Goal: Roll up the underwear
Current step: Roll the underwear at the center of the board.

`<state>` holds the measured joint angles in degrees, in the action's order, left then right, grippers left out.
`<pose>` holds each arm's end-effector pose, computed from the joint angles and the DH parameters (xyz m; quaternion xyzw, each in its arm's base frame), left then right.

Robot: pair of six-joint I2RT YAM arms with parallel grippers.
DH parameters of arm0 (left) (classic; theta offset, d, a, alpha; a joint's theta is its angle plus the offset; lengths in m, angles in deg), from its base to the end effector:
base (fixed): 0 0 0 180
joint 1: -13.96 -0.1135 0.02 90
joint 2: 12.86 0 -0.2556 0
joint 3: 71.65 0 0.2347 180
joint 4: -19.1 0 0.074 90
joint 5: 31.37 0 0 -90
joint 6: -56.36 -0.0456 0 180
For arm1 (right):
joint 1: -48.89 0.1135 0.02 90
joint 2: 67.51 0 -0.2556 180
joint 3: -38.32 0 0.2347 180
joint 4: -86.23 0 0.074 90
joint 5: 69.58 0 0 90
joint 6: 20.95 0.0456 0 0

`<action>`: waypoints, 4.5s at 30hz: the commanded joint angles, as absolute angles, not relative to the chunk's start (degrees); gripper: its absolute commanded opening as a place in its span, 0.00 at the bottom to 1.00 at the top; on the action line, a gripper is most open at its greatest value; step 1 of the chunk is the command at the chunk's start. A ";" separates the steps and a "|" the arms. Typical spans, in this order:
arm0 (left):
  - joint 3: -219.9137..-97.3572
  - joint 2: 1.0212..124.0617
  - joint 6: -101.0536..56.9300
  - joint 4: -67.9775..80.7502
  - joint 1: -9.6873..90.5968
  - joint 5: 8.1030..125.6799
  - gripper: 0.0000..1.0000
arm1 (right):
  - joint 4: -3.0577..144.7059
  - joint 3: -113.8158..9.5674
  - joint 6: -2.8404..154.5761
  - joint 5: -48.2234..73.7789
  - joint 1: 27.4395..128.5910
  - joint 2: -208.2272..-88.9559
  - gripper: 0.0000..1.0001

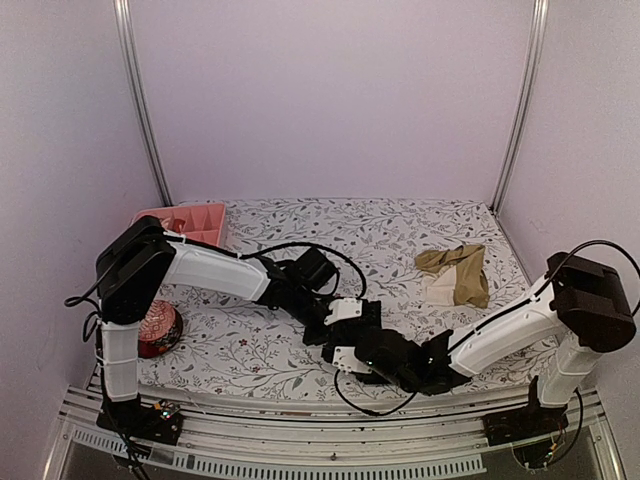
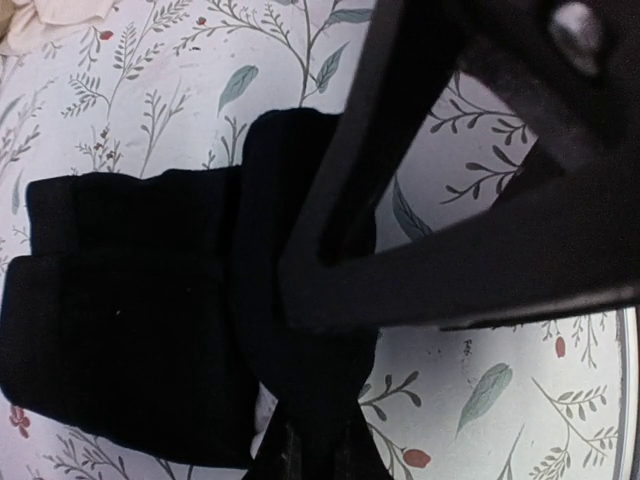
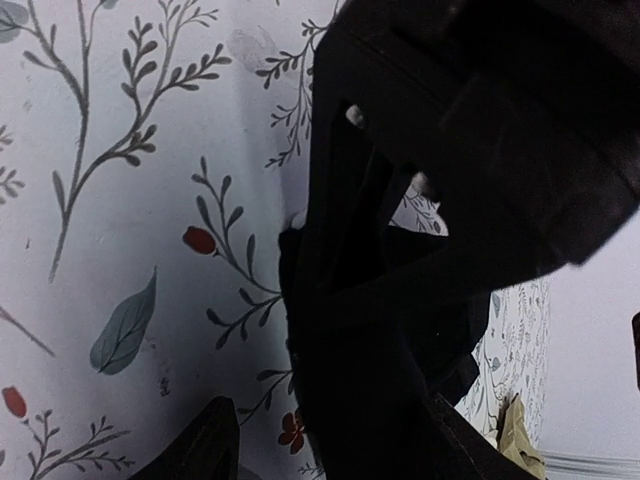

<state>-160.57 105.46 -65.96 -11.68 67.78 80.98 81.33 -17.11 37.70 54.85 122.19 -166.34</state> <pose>0.2242 -0.3359 0.1225 0.6838 0.6585 -0.2311 0.2131 0.1121 0.2838 0.1215 -0.6421 0.6289 -0.1366 0.4165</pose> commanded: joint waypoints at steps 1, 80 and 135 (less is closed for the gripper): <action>-157.86 111.15 -65.37 -20.24 67.31 77.40 0.00 | 83.42 -20.23 37.61 58.13 120.94 -171.46 0.61; -126.49 76.16 -71.52 20.49 59.40 77.34 0.99 | 68.02 -24.41 46.90 20.72 108.84 -167.37 0.03; -111.84 94.10 -95.28 55.56 75.53 47.72 0.22 | 44.88 -52.69 44.80 -12.42 101.21 -188.99 0.04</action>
<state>-110.48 92.89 -95.40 59.20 75.21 48.72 49.33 -53.85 45.07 -13.27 101.01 -186.23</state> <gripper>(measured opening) 0.302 0.091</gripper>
